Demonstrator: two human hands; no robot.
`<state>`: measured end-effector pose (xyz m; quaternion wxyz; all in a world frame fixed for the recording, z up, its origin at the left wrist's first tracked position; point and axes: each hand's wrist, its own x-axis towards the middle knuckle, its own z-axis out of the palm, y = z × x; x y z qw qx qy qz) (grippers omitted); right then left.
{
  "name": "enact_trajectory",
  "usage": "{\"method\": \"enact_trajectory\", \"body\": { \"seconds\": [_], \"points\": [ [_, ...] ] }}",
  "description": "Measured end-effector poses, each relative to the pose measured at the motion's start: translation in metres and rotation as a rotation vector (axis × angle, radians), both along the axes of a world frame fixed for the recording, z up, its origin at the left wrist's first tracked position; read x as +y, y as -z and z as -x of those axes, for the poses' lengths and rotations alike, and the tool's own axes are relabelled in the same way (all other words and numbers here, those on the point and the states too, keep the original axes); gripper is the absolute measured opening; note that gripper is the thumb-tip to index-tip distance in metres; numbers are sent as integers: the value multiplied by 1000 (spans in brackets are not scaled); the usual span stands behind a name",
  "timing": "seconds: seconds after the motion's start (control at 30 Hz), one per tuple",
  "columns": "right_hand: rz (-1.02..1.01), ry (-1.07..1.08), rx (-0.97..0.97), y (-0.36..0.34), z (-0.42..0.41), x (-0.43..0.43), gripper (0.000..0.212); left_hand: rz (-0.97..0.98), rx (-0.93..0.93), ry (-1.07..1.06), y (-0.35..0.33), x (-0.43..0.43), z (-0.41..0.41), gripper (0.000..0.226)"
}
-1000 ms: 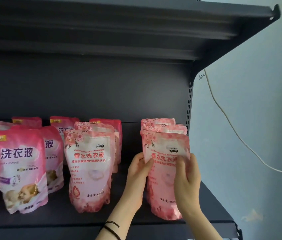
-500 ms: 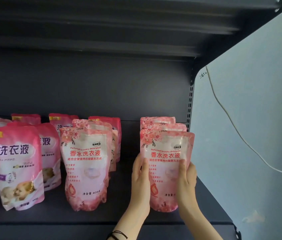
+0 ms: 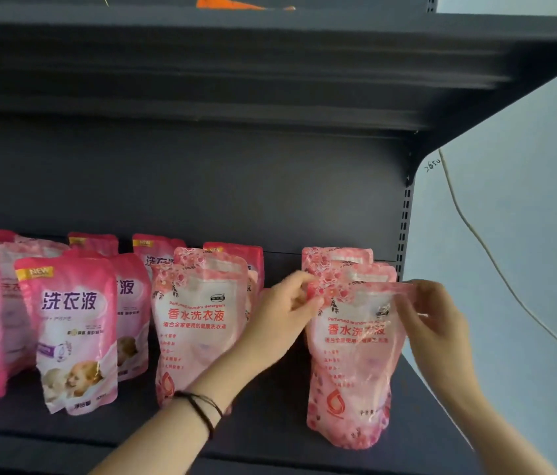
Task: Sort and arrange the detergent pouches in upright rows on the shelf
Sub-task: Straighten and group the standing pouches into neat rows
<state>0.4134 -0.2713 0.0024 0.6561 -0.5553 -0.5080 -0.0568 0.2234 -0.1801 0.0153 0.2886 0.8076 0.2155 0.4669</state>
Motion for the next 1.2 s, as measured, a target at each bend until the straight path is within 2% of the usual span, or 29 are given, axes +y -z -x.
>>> {"method": "enact_trajectory", "body": {
  "seconds": [0.13,0.27,0.37,0.5,0.7,0.93,1.07,1.2],
  "points": [
    [308,29,-350,-41,-20,-10,13,-262,477,-66,-40,10,15,24],
    [647,-30,-599,-79,-31,-16,11,-446,706,-88,-67,6,31,17],
    [794,-74,-734,-113,-30,-14,8,-476,696,-114,-98,11,55,13],
    [779,-78,-902,-146,1,9,10,-476,769,-196,-133,37,96,9],
    [834,-59,-1088,-160,69,71,9,-472,904,-232,-158,100,138,8],
    [945,-94,-1120,-181,127,153,12,-325,953,27,-173,179,142,12],
    [1068,-71,-1156,-178,132,193,16,-216,996,169,-164,214,125,16],
    [1187,-135,-1137,-166,124,226,18,-65,975,266,-153,244,107,18]
  ]
}}
